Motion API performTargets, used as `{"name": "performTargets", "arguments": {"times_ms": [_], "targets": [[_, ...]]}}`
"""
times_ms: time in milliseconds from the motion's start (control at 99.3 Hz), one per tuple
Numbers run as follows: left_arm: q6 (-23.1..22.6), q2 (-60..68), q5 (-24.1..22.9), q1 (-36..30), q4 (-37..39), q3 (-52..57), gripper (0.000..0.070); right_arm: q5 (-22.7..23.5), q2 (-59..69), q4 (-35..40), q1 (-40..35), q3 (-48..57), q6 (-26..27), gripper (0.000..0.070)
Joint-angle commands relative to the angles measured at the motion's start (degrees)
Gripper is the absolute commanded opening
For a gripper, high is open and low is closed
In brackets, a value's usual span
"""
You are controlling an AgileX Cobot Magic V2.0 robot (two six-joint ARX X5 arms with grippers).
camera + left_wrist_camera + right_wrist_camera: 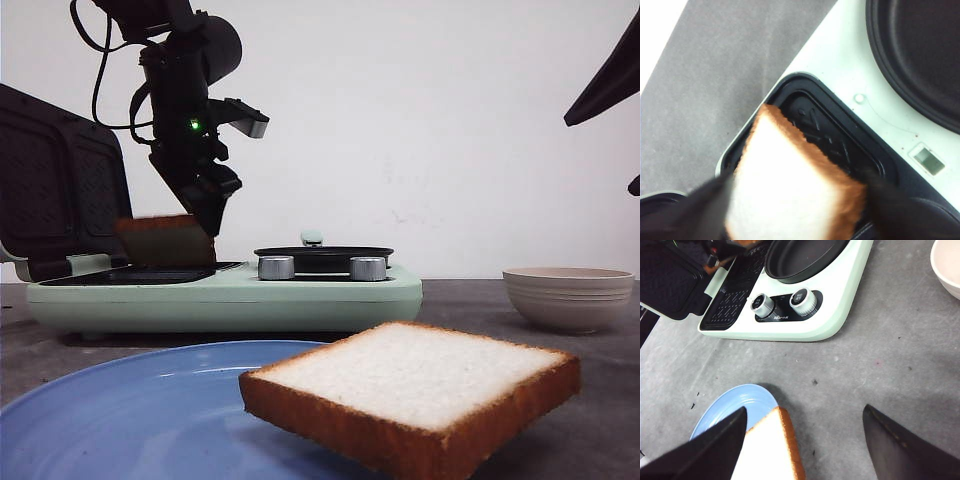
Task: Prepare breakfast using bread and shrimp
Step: 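Lower the bread onto the sandwich plate and open the left gripper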
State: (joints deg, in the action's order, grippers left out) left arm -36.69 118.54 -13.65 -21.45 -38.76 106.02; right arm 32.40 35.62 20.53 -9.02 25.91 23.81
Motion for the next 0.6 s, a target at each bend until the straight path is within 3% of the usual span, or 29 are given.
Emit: {"name": "performTargets", "arguments": {"times_ms": [0,161,393,443,564,594], "targets": [[0.31,1.46,-0.24,-0.15,0.63,1.51,0.0558,0.15,0.26,-0.33,-0.24,0.46,-0.63,0.0454],[0.26,0.48,-0.59,-0.26,1.07,1.51,0.0557,0.46,0.26,-0.33,-0.24,0.46,-0.48,0.0454],[2.14,-3.82,-5.42,-0.24,1.38,1.53,0.0535,0.26,0.28,-0.39,-0.24,0.46,-0.5,0.0454],[4.7,-5.46,-5.95,-0.09,1.33,1.53,0.0432,0.04,0.28,-0.48,-0.24,0.46,-0.5,0.0454],[11.61,-10.49,-4.35,0.35,0.63,1.53,0.0,-0.46,0.28,-0.85,-0.24,0.46,-0.48,0.0454],[12.87,-11.85,-3.13,0.57,0.44,1.53,0.0006,-0.55,0.28,-0.81,-0.24,0.46,-0.48,0.0454]]}}
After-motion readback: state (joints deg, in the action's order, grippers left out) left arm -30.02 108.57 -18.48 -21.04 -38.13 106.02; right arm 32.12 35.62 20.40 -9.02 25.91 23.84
